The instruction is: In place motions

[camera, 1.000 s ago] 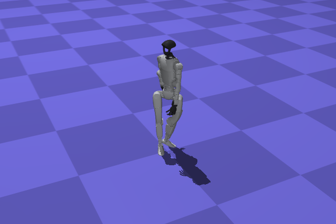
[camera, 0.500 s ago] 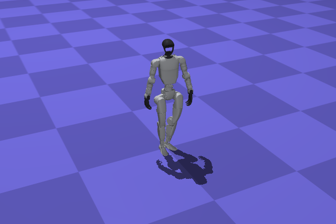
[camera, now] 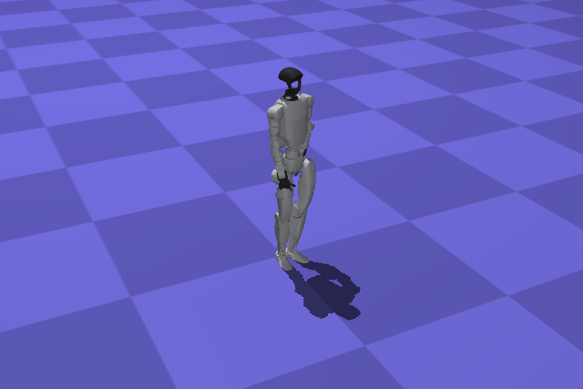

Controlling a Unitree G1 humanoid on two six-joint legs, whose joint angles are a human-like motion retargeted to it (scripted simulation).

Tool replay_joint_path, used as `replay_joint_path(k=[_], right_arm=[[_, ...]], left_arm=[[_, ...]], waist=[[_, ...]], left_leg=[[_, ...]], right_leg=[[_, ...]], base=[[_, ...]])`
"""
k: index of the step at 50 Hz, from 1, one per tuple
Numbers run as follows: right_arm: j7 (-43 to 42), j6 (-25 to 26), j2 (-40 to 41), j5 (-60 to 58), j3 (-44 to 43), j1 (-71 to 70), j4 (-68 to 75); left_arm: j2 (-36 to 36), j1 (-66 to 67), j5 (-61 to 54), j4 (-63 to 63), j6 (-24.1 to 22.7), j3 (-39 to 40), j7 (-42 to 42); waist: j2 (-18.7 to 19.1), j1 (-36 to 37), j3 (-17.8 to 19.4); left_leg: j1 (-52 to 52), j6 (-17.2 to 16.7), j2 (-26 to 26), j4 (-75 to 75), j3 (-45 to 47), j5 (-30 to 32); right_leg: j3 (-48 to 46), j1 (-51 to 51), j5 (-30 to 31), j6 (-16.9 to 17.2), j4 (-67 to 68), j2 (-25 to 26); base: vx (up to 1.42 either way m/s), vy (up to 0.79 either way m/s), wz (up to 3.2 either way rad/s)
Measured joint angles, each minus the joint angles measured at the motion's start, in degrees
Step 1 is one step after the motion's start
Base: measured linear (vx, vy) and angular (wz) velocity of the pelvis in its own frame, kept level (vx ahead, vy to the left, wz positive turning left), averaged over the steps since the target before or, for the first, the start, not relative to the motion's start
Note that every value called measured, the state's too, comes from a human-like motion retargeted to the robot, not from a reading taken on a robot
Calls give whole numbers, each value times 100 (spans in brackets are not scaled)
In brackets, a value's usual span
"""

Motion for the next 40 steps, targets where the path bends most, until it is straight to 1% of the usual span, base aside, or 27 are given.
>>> replay_joint_path(k=[2,5,8,10,12,13,14,15,16,20,22,23,30,35,40], right_arm=[[-142,11,-36,-323,125,9,147],[-389,115,-121,-793,285,-2,525],[-507,313,-221,-956,324,29,922],[-541,460,-287,-919,256,42,1206],[-548,601,-350,-767,155,66,1437],[-552,662,-389,-667,102,96,1515],[-566,709,-419,-547,72,122,1578],[-586,749,-446,-417,53,147,1632],[-613,768,-471,-267,-34,180,1664],[-672,773,-551,231,-279,279,1716],[-667,785,-570,339,-341,301,1714],[-668,792,-572,358,-348,312,1711],[-677,802,-509,166,-241,270,1658],[-620,818,-364,-100,-167,259,1533],[-657,801,-266,-536,6,233,1418]], left_arm=[[-31,-64,0,0,-42,-17,27],[-69,-237,-74,-11,-63,-86,249],[-54,-388,-77,-106,-16,-260,576],[-12,-499,39,-166,45,-444,712],[64,-602,206,-235,62,-615,693],[98,-645,274,-272,52,-690,664],[134,-682,317,-313,34,-727,621],[171,-716,348,-355,12,-744,572],[197,-766,354,-389,11,-805,535],[255,-934,295,-495,-8,-873,464],[253,-994,209,-518,-40,-854,401],[247,-1012,160,-526,-57,-841,355],[178,-1136,52,-529,-79,-902,156],[117,-1158,272,-467,-67,-1049,293],[1,-1159,440,-330,-53,-1174,276]], waist=[[-69,204,-7],[-124,981,-2],[-116,1306,-16],[-161,1222,9],[-166,985,-68],[-182,856,-128],[-184,947,-149],[-180,1148,-150],[-166,1077,-160],[-115,643,-151],[-76,288,-138],[-59,232,-141],[23,15,-134],[33,-398,-159],[50,-494,-198]], left_leg=[[5,43,-42,-16,134,1],[-11,204,-77,-81,836,-11],[54,270,-81,-166,1144,-49],[-226,304,-80,48,1128,48],[-124,163,-8,3,909,-26],[-50,23,71,-15,790,-103],[-32,-20,129,-26,928,-133],[-42,-13,177,-35,1194,-140],[-64,-3,173,-26,1146,-138],[-93,16,142,-5,891,-120],[-112,33,106,10,659,-91],[-111,32,115,7,667,-92],[-61,35,153,-20,834,-123],[-16,75,51,-28,658,-118],[19,87,41,-37,646,-140]], right_leg=[[149,-14,22,-26,-9,12],[856,-120,97,-117,28,169],[1190,-166,143,-153,34,280],[1144,-117,125,-135,25,211],[958,-133,71,-96,16,165],[868,-108,2,-12,17,74],[1008,-127,-21,31,51,54],[1261,-169,-21,53,102,70],[1203,-136,-18,62,51,76],[891,-176,43,23,-4,85],[626,-206,78,-26,-32,103],[624,-207,85,-19,-41,106],[688,-193,153,-3,-146,163],[478,-75,164,-304,-392,486],[490,-47,149,-382,-423,580]], base=[[3,-4,-83],[3,-4,-192],[1,-3,-100],[1,-1,22],[-1,-1,75],[0,0,0],[-2,0,-96],[-2,0,-110],[-2,0,-51],[-3,0,61],[-3,1,80],[-3,1,20],[-1,1,-15],[3,1,27],[0,0,0]])
